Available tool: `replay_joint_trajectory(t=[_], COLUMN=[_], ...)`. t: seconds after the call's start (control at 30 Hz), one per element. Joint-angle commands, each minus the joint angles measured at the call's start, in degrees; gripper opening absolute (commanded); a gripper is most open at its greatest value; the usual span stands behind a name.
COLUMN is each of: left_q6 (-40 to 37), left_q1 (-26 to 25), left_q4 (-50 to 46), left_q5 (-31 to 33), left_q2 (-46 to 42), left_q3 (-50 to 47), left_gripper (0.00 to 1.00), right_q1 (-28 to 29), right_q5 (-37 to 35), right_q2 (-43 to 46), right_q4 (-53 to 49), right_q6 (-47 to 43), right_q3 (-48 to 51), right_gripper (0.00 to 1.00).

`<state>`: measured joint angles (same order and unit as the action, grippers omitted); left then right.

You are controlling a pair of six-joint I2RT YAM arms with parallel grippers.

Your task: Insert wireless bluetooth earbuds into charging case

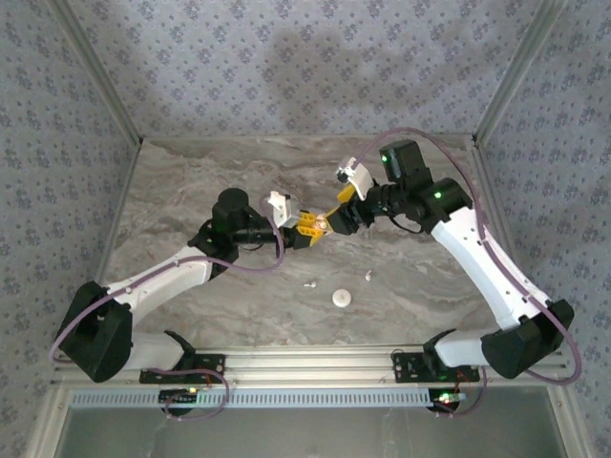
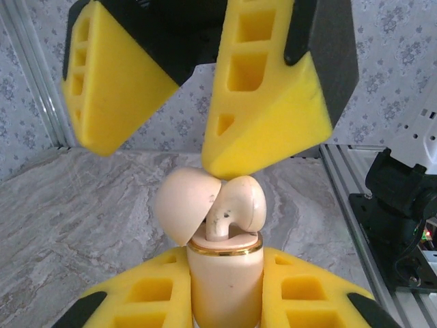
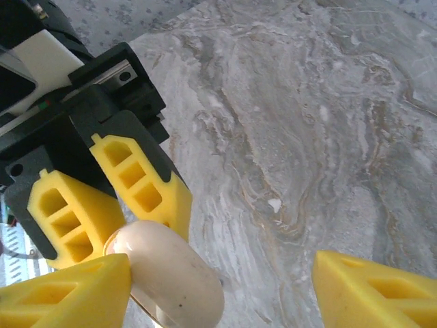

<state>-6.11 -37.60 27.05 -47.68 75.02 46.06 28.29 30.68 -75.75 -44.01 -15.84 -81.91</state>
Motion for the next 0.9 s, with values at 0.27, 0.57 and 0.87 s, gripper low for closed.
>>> replay_joint_trajectory(t=[0.27, 0.57, 0.87], left_q6=[-0.1, 0.8, 1.9], left_q1=[-0.3, -0.3, -0.3], left_q4=[5.5, 6.7, 8.2], left_q5=[-2.1, -2.2, -2.6], left_q2=[-1.8, -1.6, -1.4], left_q3=[2.1, 2.0, 2.0], left_gripper=[0.11, 0.11, 0.11], right_q1=[-2.0, -2.6, -2.7], right_q5=[2.5, 3.5, 2.7], right_q2=[6.6, 6.9, 5.0], right_q4=[7.3, 7.3, 7.3], right_q6=[2.5, 2.9, 2.6], right_q3=[5.7, 6.9, 6.3], right_gripper=[0.75, 0.74, 0.73])
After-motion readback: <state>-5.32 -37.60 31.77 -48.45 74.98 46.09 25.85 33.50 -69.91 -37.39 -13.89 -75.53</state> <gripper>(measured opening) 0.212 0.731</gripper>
